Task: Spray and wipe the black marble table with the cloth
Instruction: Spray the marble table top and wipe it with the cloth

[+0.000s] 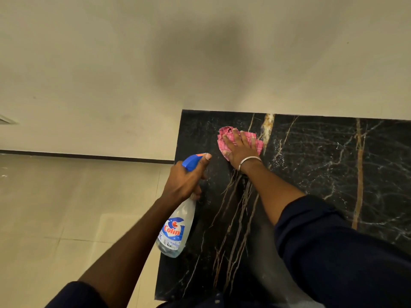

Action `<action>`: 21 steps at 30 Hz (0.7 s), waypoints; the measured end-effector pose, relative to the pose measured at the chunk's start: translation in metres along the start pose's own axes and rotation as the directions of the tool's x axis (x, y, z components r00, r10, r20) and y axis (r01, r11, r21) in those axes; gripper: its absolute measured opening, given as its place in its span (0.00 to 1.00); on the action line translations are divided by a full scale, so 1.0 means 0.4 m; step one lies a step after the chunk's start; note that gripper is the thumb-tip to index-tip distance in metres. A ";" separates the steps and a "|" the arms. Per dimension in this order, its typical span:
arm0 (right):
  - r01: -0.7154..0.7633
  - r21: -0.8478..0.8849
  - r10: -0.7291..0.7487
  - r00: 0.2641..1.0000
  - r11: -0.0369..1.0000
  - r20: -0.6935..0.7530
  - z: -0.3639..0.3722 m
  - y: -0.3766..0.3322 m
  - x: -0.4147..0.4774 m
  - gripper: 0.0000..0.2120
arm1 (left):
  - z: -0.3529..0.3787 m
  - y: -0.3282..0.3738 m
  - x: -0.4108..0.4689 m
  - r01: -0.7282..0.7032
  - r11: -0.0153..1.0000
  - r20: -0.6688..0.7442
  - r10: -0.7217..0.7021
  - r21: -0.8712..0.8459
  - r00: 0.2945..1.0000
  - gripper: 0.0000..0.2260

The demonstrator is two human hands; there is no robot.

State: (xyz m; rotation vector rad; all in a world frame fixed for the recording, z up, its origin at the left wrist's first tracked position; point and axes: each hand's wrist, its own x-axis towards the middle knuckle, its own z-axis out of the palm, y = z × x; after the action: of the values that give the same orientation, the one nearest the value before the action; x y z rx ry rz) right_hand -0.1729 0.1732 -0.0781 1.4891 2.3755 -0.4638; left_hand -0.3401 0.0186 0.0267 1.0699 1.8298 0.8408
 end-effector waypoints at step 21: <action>0.353 0.307 -0.224 0.895 0.884 -0.385 0.255 -0.007 -0.472 0.20 | 0.080 0.028 -0.082 -0.080 0.996 0.066 0.083 -0.035 0.994 0.18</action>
State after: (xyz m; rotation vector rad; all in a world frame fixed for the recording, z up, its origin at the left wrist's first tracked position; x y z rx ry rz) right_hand -0.0881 -0.0236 -0.0917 1.4520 2.9428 -0.8288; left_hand -0.2982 -0.0022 0.0331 1.1453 1.7211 0.8689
